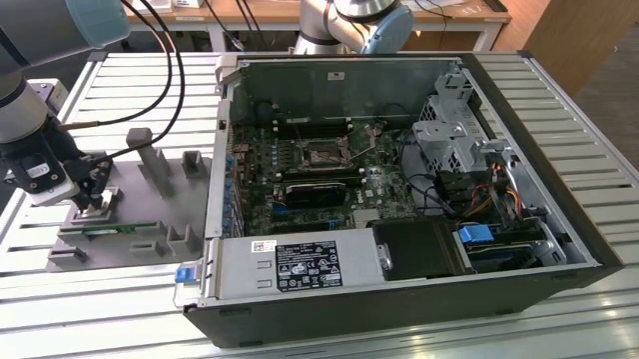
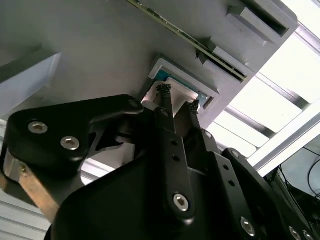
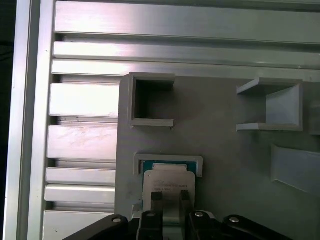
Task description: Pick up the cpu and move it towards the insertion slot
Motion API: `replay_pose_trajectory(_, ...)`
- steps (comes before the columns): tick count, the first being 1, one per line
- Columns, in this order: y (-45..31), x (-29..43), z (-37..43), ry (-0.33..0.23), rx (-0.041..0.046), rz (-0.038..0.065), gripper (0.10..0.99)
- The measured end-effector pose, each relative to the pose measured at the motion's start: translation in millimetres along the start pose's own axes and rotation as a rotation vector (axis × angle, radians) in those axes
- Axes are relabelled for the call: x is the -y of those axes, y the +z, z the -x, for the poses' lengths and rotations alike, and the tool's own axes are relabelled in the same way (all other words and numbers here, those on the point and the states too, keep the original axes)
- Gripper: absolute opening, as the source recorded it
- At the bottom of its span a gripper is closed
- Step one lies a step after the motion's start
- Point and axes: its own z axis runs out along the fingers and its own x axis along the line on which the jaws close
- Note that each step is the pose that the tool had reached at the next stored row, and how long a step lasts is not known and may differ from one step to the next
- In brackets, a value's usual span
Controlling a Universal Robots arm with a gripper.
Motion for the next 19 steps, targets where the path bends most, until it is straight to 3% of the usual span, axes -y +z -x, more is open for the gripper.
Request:
replay_pose_trajectory(5, 0.0, 0.0, 0.0, 0.0, -0.0001, 0.0, 0.467)
replay_pose_trajectory(8, 0.0, 0.0, 0.0, 0.0, -0.0001, 0.0, 0.525)
replay_pose_trajectory(10, 0.0, 0.0, 0.0, 0.0, 0.0, 0.0, 0.647)
replay_pose_trajectory(11, 0.0, 0.0, 0.0, 0.0, 0.0, 0.0, 0.647)
replay_pose_trajectory(14, 1.3, 0.0, -0.3, 0.0, 0.0004, 0.022, 0.647)
replay_pose_trajectory(19, 5.7, 0.3, -0.4, 0.0, 0.0003, 0.025, 0.647)
